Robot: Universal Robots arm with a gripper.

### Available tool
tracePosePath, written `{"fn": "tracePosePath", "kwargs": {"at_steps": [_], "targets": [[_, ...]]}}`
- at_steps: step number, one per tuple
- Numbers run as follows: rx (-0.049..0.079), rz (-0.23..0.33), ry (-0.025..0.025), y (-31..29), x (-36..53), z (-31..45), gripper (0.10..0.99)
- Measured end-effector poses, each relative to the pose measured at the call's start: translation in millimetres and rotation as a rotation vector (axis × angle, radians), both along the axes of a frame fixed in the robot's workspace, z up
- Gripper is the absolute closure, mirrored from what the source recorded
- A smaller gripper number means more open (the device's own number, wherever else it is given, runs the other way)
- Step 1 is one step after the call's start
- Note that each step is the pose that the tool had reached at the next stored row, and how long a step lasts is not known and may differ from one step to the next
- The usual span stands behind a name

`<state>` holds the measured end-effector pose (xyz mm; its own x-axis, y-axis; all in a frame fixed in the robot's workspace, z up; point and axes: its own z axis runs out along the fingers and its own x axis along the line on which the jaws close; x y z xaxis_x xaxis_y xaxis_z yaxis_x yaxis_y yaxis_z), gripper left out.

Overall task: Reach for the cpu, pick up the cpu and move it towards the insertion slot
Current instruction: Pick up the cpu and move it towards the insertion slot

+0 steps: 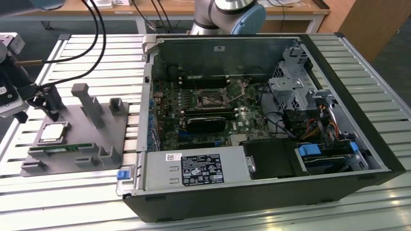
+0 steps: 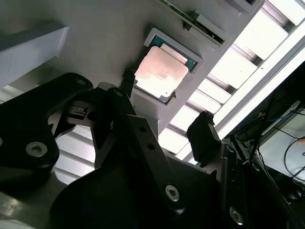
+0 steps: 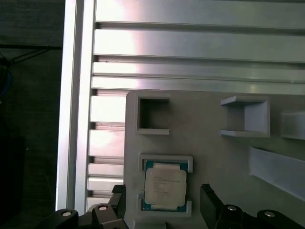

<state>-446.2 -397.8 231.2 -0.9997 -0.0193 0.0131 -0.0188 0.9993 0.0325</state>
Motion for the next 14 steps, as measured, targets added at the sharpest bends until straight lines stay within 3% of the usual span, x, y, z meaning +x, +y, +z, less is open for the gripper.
{"fn": "tracePosePath", "kwargs": {"at_steps": [14], "targets": [[0.000, 0.002, 0.0005, -0.1, 2.6, -11.9, 0.365]]}}
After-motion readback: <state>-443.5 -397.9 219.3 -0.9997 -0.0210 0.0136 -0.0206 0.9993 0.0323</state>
